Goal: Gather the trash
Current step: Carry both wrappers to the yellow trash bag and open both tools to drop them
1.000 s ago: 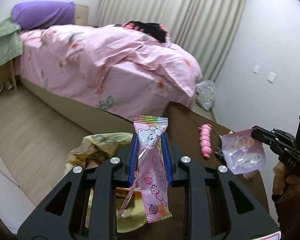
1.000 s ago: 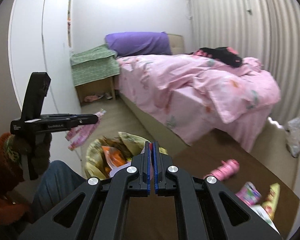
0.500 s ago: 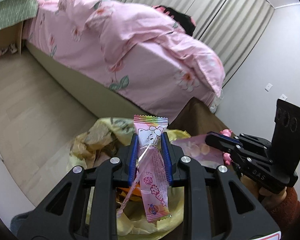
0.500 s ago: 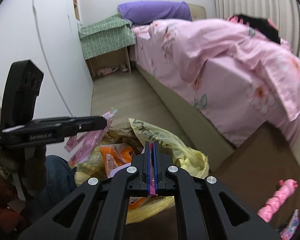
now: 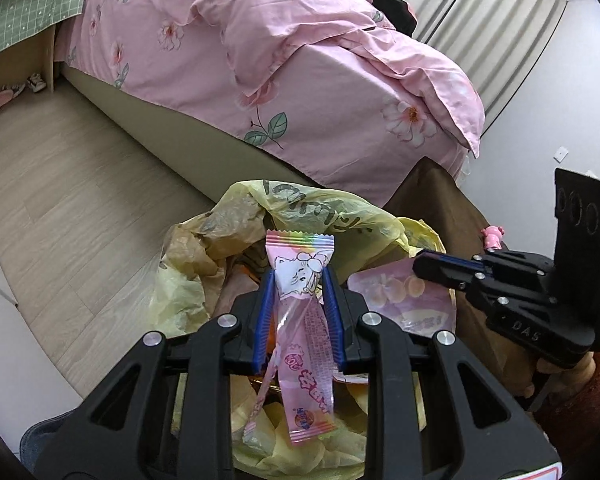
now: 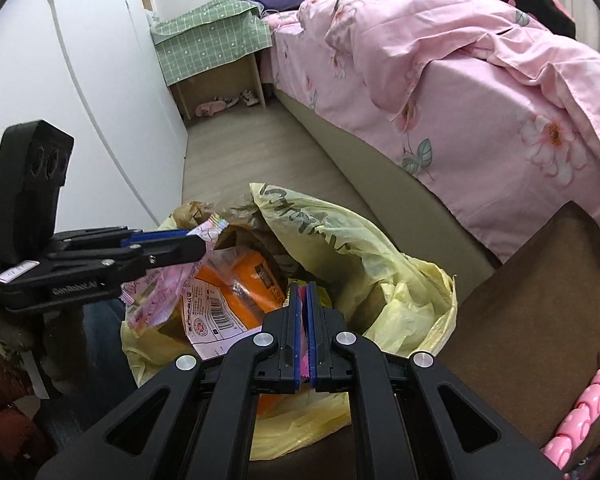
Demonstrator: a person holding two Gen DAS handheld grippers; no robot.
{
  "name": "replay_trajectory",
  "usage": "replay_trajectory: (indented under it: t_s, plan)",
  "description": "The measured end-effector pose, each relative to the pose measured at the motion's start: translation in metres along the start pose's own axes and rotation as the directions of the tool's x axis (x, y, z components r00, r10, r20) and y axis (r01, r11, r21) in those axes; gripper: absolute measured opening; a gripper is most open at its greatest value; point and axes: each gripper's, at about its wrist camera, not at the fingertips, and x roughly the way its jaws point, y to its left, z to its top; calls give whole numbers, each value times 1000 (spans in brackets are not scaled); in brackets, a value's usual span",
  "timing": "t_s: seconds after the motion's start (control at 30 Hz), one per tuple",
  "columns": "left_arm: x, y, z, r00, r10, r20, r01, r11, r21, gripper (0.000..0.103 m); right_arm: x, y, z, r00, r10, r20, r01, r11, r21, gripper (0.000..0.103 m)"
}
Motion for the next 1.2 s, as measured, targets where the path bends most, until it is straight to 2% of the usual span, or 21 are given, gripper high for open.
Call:
replay_trajectory:
  t_s: [0.2, 0.43, 0.47, 0.53, 0.57, 0.87, 1.03, 1.2]
  plan:
    - [-5, 2, 0, 1000, -10, 1, 10, 1000, -14, 29, 3, 5, 0, 999, -50, -12, 50, 998, -40, 6]
    - [-14, 0, 5, 1000, -21, 22, 21, 1000, -20, 33, 2, 0, -2, 997, -70, -13, 70, 997, -20, 9]
    - [-15, -1, 6, 999, -23, 27, 24, 1000, -20, 33, 2, -1, -2, 997, -74, -13, 74, 997, -14, 11]
    - [-19, -2, 7, 999, -26, 39, 27, 999, -22, 36, 0, -3, -3, 997, -73, -9, 73, 997, -4, 32]
    - [-20, -2, 8, 999, -27, 43, 28, 999, -23, 37, -1, -5, -3, 998, -69, -6, 69, 998, 2, 34]
    - [-28, -6, 12, 998, -30, 60, 31, 999, -26, 37, -25, -11, -8, 995, -87, 44, 86, 996, 35, 35]
    - [-36, -11, 14, 997, -28, 73, 30, 999, -19, 38, -54, -14, -23, 988, -136, 72, 133, 990, 37, 36]
    - [-42, -18, 8, 998, 6, 68, -5, 1000, -22, 38, -95, -22, -50, 978, -178, 110, 172, 983, 62, 36]
